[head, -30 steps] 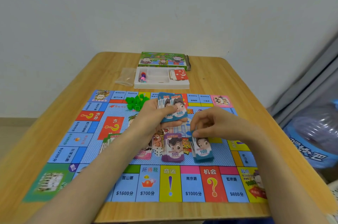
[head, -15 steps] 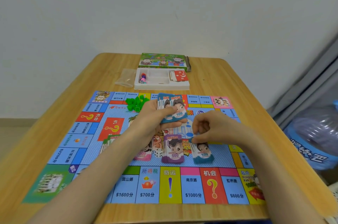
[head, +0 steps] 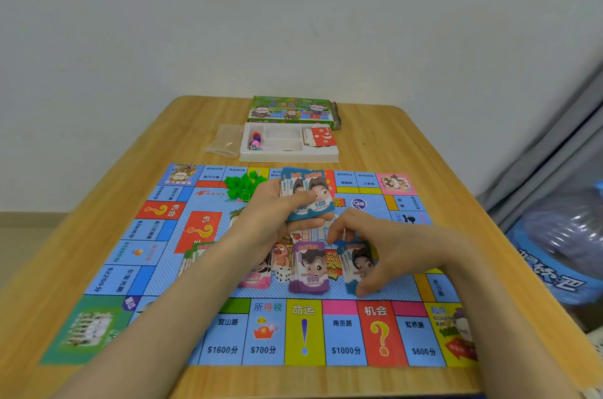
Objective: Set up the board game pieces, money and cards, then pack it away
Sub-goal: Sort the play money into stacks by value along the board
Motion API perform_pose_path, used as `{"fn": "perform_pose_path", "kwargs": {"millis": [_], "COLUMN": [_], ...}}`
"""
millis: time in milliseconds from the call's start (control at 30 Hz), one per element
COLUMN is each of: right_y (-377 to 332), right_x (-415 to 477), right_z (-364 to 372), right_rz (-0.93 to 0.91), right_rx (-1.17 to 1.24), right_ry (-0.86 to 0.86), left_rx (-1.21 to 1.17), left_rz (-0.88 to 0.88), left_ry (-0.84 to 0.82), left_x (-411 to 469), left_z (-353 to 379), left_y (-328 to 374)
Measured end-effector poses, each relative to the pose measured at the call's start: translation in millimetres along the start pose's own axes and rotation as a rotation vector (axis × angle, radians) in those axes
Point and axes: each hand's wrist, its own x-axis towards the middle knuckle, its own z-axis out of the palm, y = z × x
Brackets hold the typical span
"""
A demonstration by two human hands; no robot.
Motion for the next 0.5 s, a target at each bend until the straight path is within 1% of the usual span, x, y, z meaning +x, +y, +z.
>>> {"fn": "perform_pose_path", "kwargs": {"millis": [200,267,333,433,500], "right_y": [-1,-1,-3,-2,0], "right_x": [2,2,4,10,14], "right_z": [0,1,1,1,1], "right_rz": [-0.013,-0.029,-0.071,-0.145,-0.170], "right_rx": [0.031,0.042,0.092,0.203,0.286], "right_ry": [0.002,0.033,0.161,0.456,0.602], "left_rx": [0.002,0.005,0.014,0.034,0.054], "left_rz": [-0.005,-0.004,-0.004,-0.001,-0.003], "left_ry": [-0.006,-0.006,-0.004,-0.021,-0.048], "left_x": [0,0,0,-1,-2], "left_z": [-1,0,0,0,-1], "left_y": [0,0,0,0,0]}}
